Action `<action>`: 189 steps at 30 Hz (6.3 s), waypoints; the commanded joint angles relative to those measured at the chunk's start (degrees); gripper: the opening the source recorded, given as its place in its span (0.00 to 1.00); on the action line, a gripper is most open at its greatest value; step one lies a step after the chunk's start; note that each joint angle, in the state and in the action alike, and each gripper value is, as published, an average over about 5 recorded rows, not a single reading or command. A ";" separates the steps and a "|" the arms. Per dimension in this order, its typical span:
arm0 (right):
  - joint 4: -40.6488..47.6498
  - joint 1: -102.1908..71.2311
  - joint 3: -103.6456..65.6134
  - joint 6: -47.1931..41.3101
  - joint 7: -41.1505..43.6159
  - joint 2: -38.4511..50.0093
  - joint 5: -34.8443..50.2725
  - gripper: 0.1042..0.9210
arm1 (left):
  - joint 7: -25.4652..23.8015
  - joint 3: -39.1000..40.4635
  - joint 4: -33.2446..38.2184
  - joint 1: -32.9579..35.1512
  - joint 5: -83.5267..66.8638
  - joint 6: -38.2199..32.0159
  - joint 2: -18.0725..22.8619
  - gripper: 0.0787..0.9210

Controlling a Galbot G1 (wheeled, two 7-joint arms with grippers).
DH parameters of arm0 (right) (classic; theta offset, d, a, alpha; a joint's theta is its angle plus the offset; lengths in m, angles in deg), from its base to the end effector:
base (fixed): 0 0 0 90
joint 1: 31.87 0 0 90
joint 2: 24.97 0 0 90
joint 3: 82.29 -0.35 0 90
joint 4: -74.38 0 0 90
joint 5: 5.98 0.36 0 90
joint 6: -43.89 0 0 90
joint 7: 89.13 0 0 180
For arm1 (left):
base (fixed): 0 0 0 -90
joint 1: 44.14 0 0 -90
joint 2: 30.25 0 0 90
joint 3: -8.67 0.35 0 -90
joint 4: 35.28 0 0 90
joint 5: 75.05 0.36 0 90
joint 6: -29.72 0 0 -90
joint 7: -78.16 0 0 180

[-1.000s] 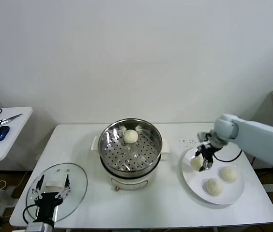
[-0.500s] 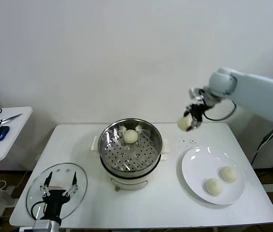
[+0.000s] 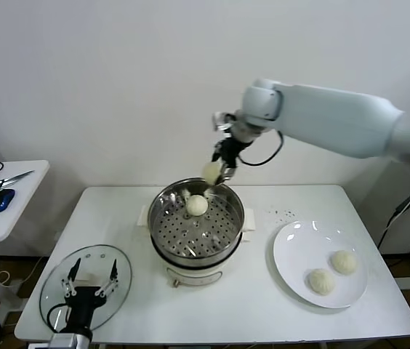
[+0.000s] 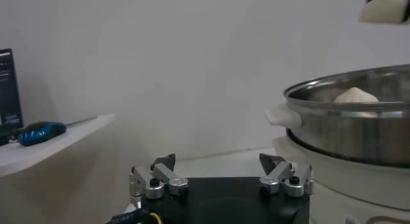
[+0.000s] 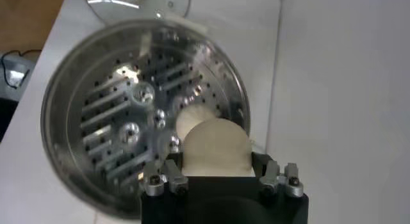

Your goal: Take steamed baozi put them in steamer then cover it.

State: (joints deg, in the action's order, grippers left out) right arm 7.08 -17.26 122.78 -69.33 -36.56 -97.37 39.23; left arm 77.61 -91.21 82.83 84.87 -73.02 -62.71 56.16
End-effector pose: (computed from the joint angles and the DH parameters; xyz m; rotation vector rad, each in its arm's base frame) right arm 0.5745 0.1389 0.0043 1.4966 -1.5051 1.3877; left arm 0.1319 0.0657 -0.3341 0.1386 -2.9810 -0.2761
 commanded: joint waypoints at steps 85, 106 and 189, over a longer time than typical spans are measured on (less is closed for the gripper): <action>-22.13 -30.24 -7.98 6.78 5.49 53.11 -38.14 0.88 | -0.53 -0.42 1.39 1.01 3.72 1.39 1.46 0.88; -13.46 -36.79 -14.75 7.13 4.15 42.36 -38.15 0.88 | -0.45 -1.04 0.07 0.85 3.95 1.44 1.76 0.88; -9.86 -10.93 -2.24 47.46 15.30 -8.72 -49.34 0.71 | -0.77 -1.16 -1.18 0.11 1.26 2.59 -0.69 0.88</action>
State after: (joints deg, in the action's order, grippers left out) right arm -2.58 -24.67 120.12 -22.63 -21.37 -103.53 -8.78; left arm 76.86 -92.09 82.04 85.01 -70.97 -59.97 55.87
